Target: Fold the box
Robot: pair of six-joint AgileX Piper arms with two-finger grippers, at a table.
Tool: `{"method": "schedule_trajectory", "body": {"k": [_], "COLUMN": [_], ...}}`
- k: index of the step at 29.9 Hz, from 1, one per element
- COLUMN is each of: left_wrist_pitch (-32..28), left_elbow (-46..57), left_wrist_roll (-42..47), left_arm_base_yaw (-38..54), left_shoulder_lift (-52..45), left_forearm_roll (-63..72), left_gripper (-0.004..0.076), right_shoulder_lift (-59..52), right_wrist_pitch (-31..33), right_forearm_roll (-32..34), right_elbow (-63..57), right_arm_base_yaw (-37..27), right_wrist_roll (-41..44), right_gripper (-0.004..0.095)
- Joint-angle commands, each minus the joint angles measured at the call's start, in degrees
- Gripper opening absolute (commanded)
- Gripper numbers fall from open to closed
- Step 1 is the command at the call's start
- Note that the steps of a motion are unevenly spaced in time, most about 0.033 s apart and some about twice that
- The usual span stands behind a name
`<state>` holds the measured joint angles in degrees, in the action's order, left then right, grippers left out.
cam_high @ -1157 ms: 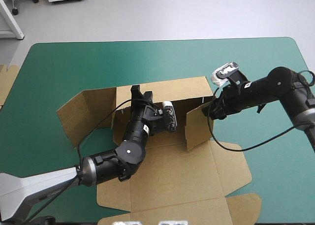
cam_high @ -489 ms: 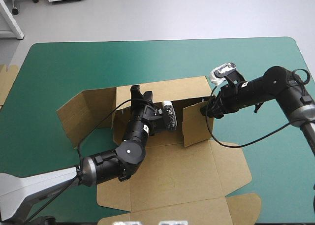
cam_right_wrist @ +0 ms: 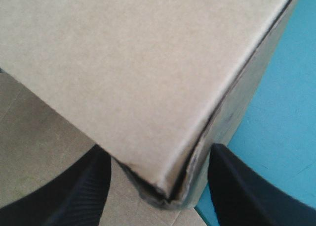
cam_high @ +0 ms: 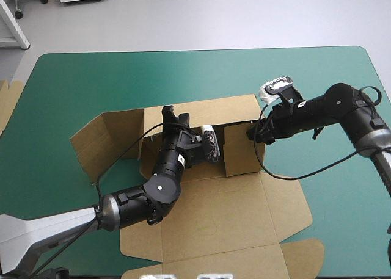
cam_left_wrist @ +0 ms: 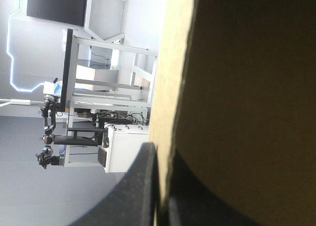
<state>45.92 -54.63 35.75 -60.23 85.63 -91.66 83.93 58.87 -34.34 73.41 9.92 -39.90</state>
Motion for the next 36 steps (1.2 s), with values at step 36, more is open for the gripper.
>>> {"method": "schedule_trajectory", "body": {"k": [36], "left_wrist_pitch": [1.23], "left_elbow": [-1.42], "left_wrist_roll": [2.13], "left_arm_base_yaw": [-0.51], "left_shoulder_lift": [-1.97], "left_forearm_roll": [-4.67], "left_gripper": [-0.0011], "right_shoulder_lift": [-1.67], "right_wrist_pitch": [-12.53], "right_forearm_roll": [9.47], "right_elbow": [-4.13], "right_arm_base_yaw": [6.72], "right_wrist_roll": [14.51], "right_gripper": [0.0187]}}
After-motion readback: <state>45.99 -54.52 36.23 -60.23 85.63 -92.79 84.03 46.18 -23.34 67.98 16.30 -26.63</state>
